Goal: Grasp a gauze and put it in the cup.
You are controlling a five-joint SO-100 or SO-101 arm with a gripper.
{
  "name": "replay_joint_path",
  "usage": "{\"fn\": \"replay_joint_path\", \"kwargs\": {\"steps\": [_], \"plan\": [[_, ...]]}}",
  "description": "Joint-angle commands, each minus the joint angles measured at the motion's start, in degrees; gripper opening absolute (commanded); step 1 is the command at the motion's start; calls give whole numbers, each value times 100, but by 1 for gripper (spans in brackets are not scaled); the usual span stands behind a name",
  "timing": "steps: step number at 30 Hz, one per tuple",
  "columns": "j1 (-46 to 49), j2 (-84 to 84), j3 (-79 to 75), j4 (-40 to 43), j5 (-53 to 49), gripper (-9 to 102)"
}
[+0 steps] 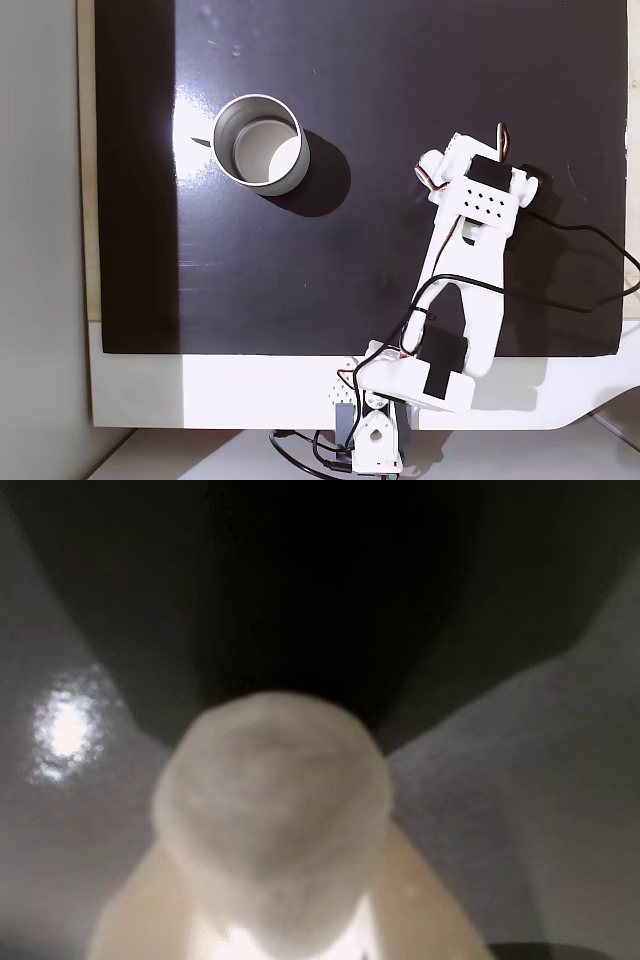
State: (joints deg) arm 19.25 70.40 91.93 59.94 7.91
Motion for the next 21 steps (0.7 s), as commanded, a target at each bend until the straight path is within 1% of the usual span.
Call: {"fn": "replay_joint_path", "kwargs": {"steps": [1, 5, 10, 13, 17, 19, 21], "plan": [[62, 404, -246, 114, -97, 0], [-88, 967, -334, 527, -123, 0], [-510, 1731, -1002, 1521, -53, 0], [-835, 2021, -1749, 2250, 26, 0], [-1336, 2013, -3190, 3357, 185, 0], [-1661, 1969, -3858, 3762, 211, 0], [-2013, 1916, -4333, 3990, 237, 0]]}}
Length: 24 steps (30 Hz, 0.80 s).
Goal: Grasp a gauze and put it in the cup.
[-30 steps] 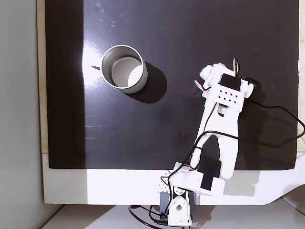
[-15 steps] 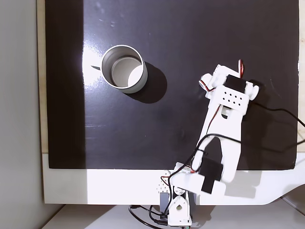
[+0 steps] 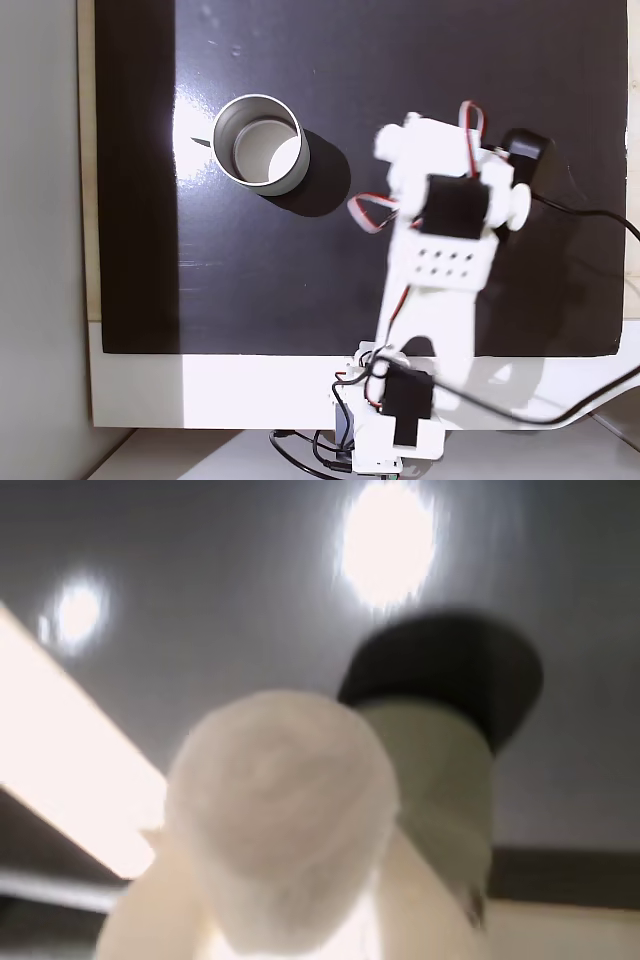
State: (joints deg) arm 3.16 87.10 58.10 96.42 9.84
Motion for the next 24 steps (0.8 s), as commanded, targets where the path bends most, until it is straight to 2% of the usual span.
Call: {"fn": "replay_joint_path", "kwargs": {"steps": [1, 13, 17, 24], "plan": [[-580, 211, -1099, 404, 88, 0], [-2171, -1090, -2654, 527, 554, 0], [-2487, -1969, -3647, 606, 606, 0], [-2672, -2505, -3683, 624, 606, 0]]}}
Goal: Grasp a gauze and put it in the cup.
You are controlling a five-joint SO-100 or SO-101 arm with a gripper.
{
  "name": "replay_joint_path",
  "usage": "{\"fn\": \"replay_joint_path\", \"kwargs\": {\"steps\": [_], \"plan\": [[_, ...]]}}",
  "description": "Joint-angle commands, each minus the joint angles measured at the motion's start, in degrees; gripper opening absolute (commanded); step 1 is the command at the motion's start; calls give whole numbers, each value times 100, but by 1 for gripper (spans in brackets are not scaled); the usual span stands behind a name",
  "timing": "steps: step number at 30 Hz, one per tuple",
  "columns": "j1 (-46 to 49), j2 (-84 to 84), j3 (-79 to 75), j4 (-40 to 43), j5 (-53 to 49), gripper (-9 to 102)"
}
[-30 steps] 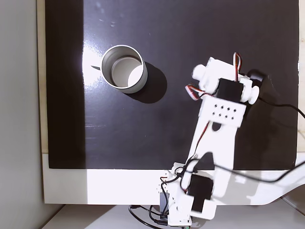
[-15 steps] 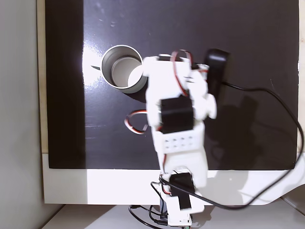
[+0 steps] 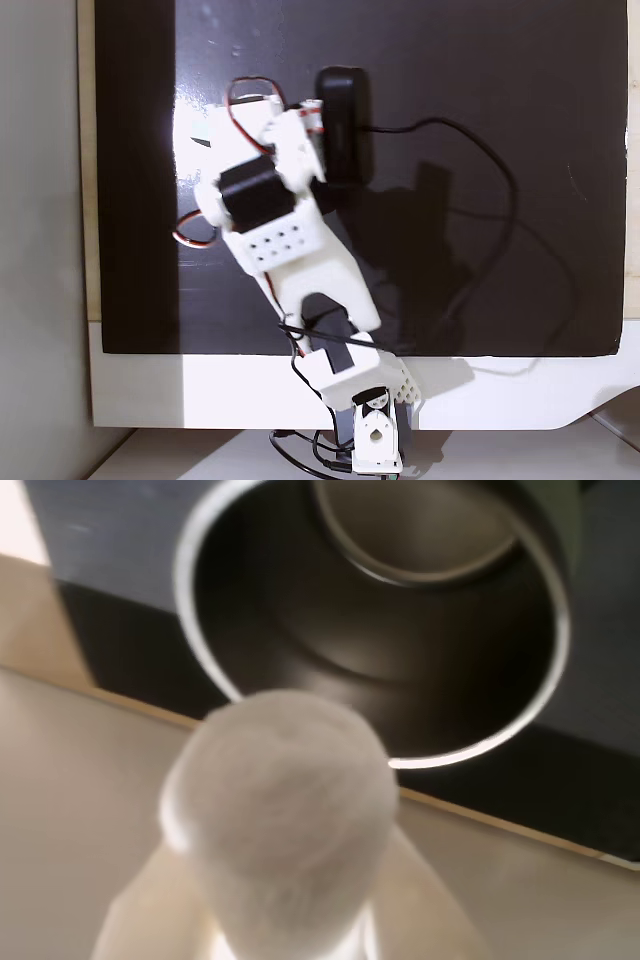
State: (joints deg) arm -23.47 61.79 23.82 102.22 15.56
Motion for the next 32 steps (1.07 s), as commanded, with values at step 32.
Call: {"fn": "replay_joint_path", "kwargs": {"steps": [32], "plan": [[-360, 53, 396, 79, -176, 41]]}}
